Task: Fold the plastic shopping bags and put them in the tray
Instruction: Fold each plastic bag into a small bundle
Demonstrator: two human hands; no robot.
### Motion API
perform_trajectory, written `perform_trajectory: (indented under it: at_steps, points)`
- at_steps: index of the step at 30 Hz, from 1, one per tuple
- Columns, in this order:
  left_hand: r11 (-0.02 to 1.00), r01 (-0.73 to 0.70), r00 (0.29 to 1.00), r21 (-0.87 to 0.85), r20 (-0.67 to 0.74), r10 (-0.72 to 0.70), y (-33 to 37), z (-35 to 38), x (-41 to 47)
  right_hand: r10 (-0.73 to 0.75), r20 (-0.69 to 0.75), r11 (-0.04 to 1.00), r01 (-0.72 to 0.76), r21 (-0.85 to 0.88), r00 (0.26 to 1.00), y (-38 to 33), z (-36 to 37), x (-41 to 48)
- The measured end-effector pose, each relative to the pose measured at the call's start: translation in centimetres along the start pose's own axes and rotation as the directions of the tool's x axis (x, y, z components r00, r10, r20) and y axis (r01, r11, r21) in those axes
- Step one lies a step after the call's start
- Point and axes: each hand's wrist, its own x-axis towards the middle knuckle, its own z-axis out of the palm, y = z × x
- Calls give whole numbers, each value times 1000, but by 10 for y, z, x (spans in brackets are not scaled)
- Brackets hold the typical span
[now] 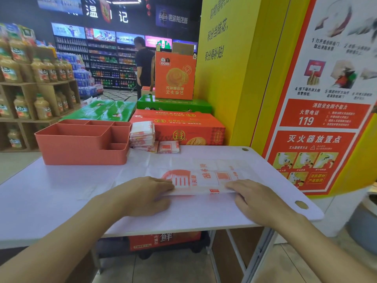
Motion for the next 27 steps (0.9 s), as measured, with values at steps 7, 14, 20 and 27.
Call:
perform_trajectory:
  at_steps: [7, 14, 20, 27]
  points:
    - [994, -2, 992, -111, -124, -12, -13, -10, 1, 60, -111, 998, -62, -11, 992, 7, -12, 7]
    - [971, 226, 965, -80, -117, -234, -22, -24, 14, 105, -138, 994, -108, -15, 985, 20, -21, 21]
    - [960, 277, 956, -41, -84, -280, -25, -36, 31, 117, -159, 987, -133, -93, 980, 20, -27, 35]
    - [937, 341, 940, 75, -32, -339, -26, -48, 45, 104, -174, 965, -142, -219, 979, 23, -20, 55]
